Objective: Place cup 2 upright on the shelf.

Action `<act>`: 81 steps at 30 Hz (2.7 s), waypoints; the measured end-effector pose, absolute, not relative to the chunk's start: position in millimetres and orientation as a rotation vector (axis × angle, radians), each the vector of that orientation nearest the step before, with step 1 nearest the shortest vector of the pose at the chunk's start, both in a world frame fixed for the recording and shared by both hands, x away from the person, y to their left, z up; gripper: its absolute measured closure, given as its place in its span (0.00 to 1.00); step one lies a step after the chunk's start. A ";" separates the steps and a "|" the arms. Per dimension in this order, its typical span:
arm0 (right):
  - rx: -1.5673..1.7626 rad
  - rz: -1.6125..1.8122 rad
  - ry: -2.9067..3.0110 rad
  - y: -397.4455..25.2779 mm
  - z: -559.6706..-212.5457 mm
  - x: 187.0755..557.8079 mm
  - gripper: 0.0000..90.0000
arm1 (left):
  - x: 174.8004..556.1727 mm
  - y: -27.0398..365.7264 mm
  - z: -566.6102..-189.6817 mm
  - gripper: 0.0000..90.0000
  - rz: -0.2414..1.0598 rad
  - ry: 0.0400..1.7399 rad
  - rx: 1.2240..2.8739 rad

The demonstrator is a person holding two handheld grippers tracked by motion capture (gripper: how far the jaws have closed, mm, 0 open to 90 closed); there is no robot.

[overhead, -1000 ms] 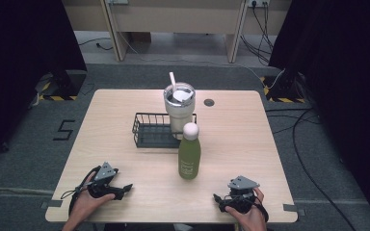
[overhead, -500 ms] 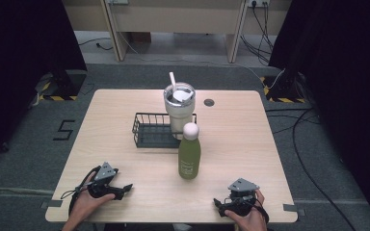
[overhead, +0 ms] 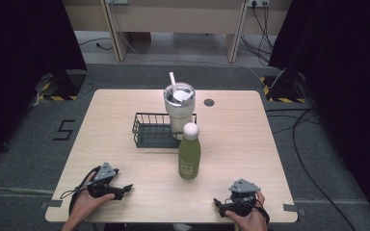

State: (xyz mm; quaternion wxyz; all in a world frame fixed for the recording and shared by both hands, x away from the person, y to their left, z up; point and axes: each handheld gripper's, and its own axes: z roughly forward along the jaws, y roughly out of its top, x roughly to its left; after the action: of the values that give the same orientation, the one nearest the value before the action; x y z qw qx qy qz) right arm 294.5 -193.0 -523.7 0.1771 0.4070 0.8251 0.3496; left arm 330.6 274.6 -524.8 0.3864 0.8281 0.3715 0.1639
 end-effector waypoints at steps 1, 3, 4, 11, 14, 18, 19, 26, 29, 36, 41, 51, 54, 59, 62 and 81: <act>1.149 0.990 2.335 -193.2 -523.8 294.5 0.00 | 330.0 274.0 -524.4 0.17 0.415 0.941 2.093; 1.149 0.990 2.336 -193.1 -523.7 294.5 0.00 | 329.0 272.4 -523.2 0.17 0.395 0.932 2.068; 1.149 0.990 2.336 -193.1 -523.7 294.5 0.00 | 329.0 272.4 -523.2 0.17 0.395 0.932 2.068; 1.155 0.991 2.334 -192.7 -523.8 294.9 0.00 | 325.9 263.4 -517.6 0.17 0.387 0.874 1.990; 1.156 0.991 2.333 -192.7 -523.8 294.7 0.00 | 324.9 259.4 -514.6 0.17 0.383 0.854 1.961; 1.154 0.992 2.333 -192.8 -523.8 294.8 0.00 | 325.3 253.7 -512.4 0.17 0.353 0.838 1.919; 1.154 0.992 2.333 -192.8 -523.8 294.8 0.00 | 325.7 251.7 -512.3 0.17 0.349 0.834 1.909; 1.154 0.992 2.333 -192.8 -523.8 294.8 0.00 | 330.0 238.9 -507.2 0.17 0.339 0.784 1.893; 1.154 0.993 2.332 -192.7 -524.0 294.9 0.00 | 332.6 235.7 -506.2 0.17 0.341 0.770 1.895; 1.154 0.995 2.330 -192.5 -524.1 295.2 0.00 | 338.2 225.5 -505.7 0.17 0.338 0.743 1.888; 1.154 0.995 2.329 -192.5 -524.2 295.3 0.00 | 341.5 217.1 -505.1 0.17 0.351 0.731 1.888; 1.157 0.994 2.331 -192.4 -524.1 295.5 0.00 | 348.1 193.8 -496.0 0.17 0.363 0.670 1.881; 1.159 0.995 2.327 -192.1 -524.3 295.5 0.00 | 350.4 185.3 -496.1 0.17 0.356 0.650 1.884; 1.157 0.995 2.328 -192.3 -524.3 295.5 0.00 | 351.8 178.0 -494.9 0.17 0.356 0.634 1.880; 1.159 0.995 2.328 -192.2 -524.3 295.4 0.00 | 352.8 173.0 -493.3 0.17 0.357 0.618 1.883; 1.160 0.995 2.325 -192.0 -524.4 295.7 0.00 | 363.1 139.7 -490.7 0.17 0.313 0.559 1.861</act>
State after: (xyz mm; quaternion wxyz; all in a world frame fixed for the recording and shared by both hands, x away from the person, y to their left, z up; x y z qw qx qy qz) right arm 295.7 -192.0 -524.4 0.1786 0.4102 0.8222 0.3520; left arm 363.1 139.7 -490.7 0.5535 0.7875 0.2364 0.1326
